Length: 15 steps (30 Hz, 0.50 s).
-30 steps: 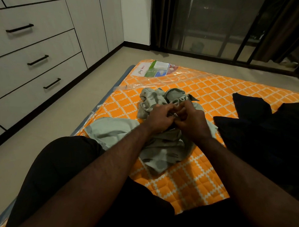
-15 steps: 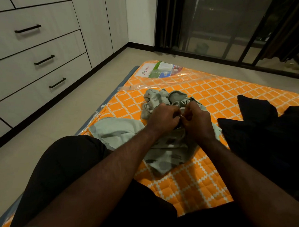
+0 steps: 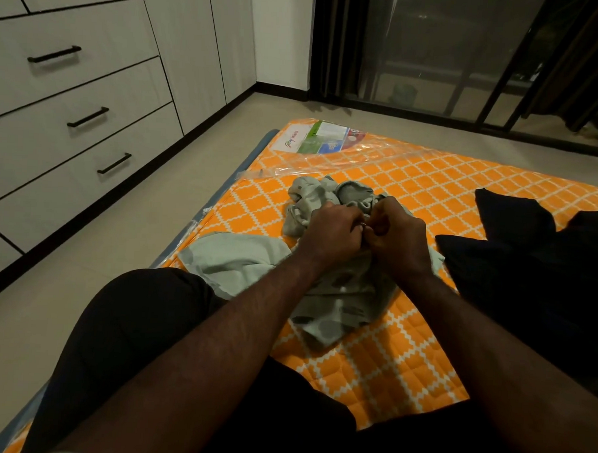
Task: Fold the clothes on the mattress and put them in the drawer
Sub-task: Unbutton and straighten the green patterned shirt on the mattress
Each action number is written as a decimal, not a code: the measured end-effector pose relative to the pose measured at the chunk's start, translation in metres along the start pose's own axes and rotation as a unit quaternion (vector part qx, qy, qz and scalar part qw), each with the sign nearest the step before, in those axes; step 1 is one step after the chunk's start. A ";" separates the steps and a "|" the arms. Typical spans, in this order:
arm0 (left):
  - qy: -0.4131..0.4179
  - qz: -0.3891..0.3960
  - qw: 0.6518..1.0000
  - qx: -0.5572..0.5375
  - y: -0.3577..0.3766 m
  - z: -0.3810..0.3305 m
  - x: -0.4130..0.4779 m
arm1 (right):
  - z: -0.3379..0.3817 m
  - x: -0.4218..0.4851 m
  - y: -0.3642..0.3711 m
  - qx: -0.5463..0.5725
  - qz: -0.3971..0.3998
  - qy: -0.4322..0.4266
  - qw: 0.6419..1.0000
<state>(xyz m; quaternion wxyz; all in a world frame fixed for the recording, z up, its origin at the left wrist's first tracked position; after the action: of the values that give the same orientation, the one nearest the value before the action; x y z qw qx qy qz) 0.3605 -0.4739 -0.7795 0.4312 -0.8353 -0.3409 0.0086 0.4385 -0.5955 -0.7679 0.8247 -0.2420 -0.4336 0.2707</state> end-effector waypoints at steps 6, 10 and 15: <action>0.025 -0.034 0.999 -0.030 -0.006 -0.003 -0.002 | -0.003 0.007 -0.003 0.037 -0.009 0.013 0.999; 0.006 -0.064 0.996 -0.059 -0.007 0.005 0.001 | -0.012 0.009 -0.002 0.168 -0.006 0.102 0.981; -0.011 -0.077 0.992 -0.095 -0.009 0.008 0.005 | -0.017 0.006 0.004 0.248 0.027 0.180 0.952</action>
<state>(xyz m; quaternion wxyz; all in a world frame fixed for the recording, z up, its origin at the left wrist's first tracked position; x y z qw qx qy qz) 0.3565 -0.4616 -0.7769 0.3455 -0.8434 -0.4085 -0.0483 0.4551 -0.5916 -0.7752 0.9156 -0.0862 -0.1908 0.3434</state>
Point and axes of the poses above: each hand's wrist, its own x-axis towards the middle knuckle, its own y-axis out of the palm, z = x × y, the point moved 2 cm from there along x, towards the middle knuckle, and after that the axes turned 9 degrees about -y, right-handed, at the moved point
